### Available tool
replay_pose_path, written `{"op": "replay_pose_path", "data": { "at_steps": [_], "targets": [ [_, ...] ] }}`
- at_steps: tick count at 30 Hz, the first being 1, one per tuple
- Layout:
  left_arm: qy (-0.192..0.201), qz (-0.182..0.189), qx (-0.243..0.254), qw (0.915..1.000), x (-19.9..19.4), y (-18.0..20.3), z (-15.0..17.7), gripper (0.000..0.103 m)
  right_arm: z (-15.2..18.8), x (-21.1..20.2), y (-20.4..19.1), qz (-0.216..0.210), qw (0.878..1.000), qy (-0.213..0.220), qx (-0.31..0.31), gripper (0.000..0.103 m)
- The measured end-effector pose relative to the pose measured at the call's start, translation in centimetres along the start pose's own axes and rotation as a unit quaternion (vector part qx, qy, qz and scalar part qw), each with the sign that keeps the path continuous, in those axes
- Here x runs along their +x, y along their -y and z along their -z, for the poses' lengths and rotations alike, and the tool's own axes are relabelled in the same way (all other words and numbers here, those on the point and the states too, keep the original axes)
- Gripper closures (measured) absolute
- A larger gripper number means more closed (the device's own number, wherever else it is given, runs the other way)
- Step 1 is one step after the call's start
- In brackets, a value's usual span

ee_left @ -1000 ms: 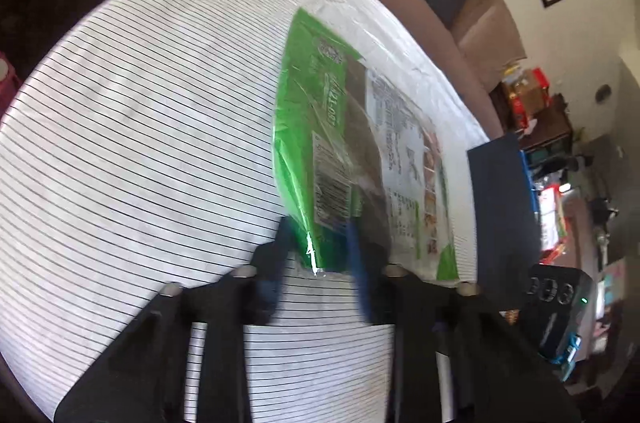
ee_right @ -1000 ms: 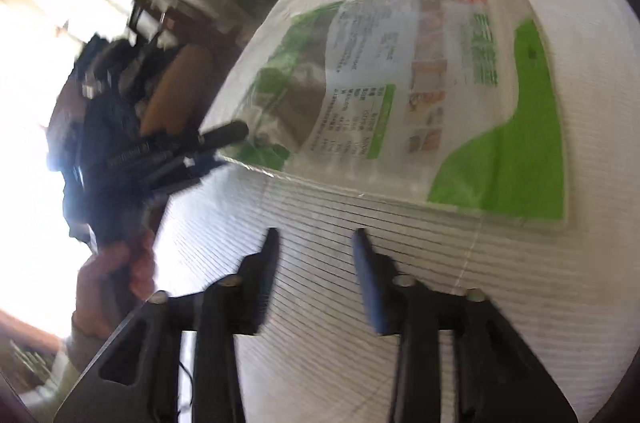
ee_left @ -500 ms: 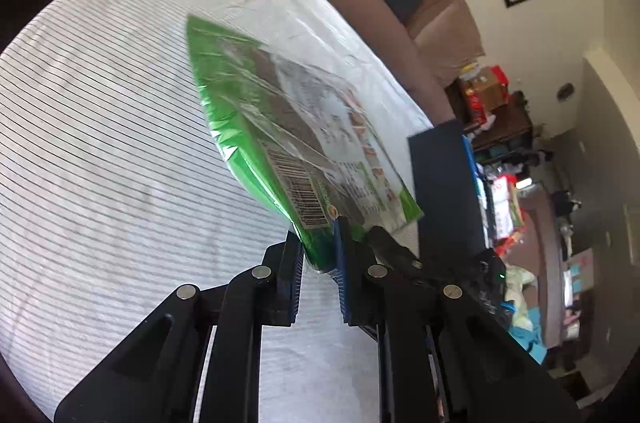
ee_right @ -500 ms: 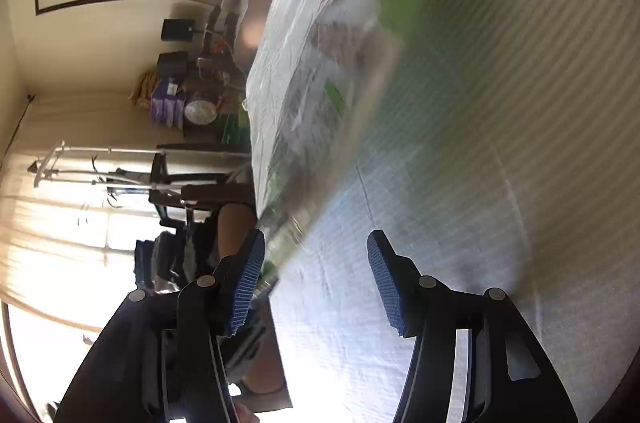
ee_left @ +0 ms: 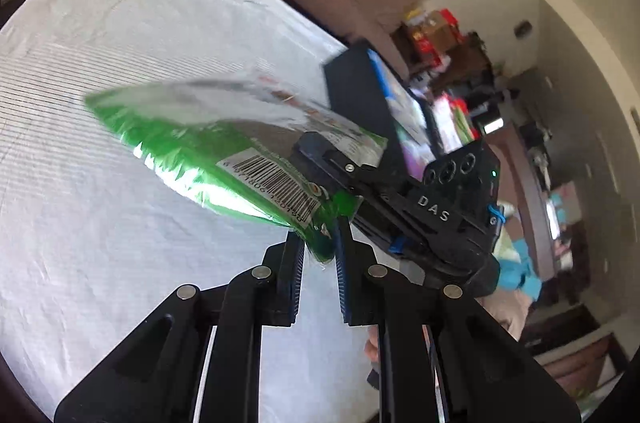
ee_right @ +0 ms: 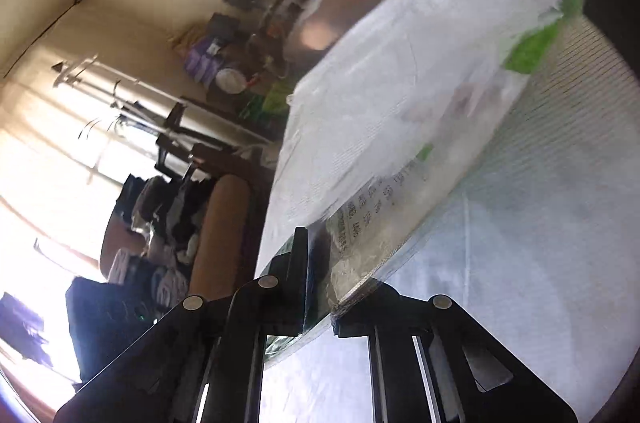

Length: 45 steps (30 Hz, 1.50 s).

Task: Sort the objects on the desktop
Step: 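Lift the green bag with the left gripper, flip it and set it down, then grasp the edge of the green bag with the right gripper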

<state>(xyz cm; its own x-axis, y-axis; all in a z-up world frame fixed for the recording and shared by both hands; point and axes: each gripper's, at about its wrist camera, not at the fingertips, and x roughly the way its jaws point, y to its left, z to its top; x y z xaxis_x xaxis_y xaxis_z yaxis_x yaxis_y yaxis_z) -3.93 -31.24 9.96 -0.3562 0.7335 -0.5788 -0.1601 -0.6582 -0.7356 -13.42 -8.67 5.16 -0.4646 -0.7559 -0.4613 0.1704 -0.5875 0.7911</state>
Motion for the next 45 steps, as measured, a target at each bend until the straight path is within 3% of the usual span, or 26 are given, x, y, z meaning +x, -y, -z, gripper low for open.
{"op": "replay_pose_path", "data": {
  "at_steps": [4, 12, 17, 20, 22, 25, 28, 32, 35, 40, 43, 45],
  "targets": [
    [-0.021, 0.036, 0.024, 0.9988, -1.9, 6.9, 6.1, 0.089, 3.4, -8.1, -2.5, 0.010, 0.999, 0.000, -0.034, 0.095],
    [-0.082, 0.127, 0.017, 0.9883, -4.1, 16.6, 18.8, 0.089, 12.0, -25.4, -5.2, 0.050, 0.998, 0.007, -0.048, 0.094],
    [-0.106, 0.148, 0.017, 0.9830, -5.5, 19.5, 21.5, 0.087, 15.2, -31.9, -8.5, 0.085, 0.991, 0.035, -0.100, 0.093],
    [-0.113, 0.145, -0.038, 0.9821, -3.9, 17.6, 19.6, 0.083, 14.6, -30.8, -10.2, 0.113, 0.983, 0.024, -0.144, 0.088],
    [-0.107, 0.121, -0.084, 0.9834, -3.2, 14.6, 17.6, 0.071, 13.0, -28.3, -10.2, 0.119, 0.981, -0.005, -0.154, 0.080],
    [-0.061, 0.052, -0.116, 0.9900, -3.3, 10.5, 13.6, 0.062, 9.6, -23.7, -8.8, 0.149, 0.973, -0.044, -0.172, 0.052],
    [-0.016, -0.005, -0.110, 0.9938, -4.3, 7.8, 10.6, 0.050, 6.6, -20.9, -6.8, 0.173, 0.968, -0.044, -0.175, 0.051],
    [0.019, -0.087, -0.069, 0.9936, -4.9, 6.0, 9.7, 0.040, 5.4, -23.4, -5.0, 0.202, 0.962, 0.005, -0.184, 0.043],
    [0.001, -0.118, -0.030, 0.9926, -2.4, 5.4, 10.7, 0.039, 5.6, -26.2, -1.4, 0.239, 0.954, 0.030, -0.179, 0.035],
    [-0.033, -0.137, 0.008, 0.9899, 3.6, 4.8, 11.2, 0.039, 4.6, -28.2, 8.1, 0.268, 0.959, 0.023, -0.091, 0.035],
    [-0.050, -0.173, 0.029, 0.9833, 5.7, 4.7, 11.4, 0.039, 4.3, -28.0, 12.9, 0.253, 0.966, 0.005, -0.044, 0.034],
    [-0.060, -0.174, 0.032, 0.9824, 7.0, 4.6, 12.0, 0.039, 4.2, -27.4, 15.0, 0.236, 0.972, -0.013, -0.017, 0.034]
  ]
}}
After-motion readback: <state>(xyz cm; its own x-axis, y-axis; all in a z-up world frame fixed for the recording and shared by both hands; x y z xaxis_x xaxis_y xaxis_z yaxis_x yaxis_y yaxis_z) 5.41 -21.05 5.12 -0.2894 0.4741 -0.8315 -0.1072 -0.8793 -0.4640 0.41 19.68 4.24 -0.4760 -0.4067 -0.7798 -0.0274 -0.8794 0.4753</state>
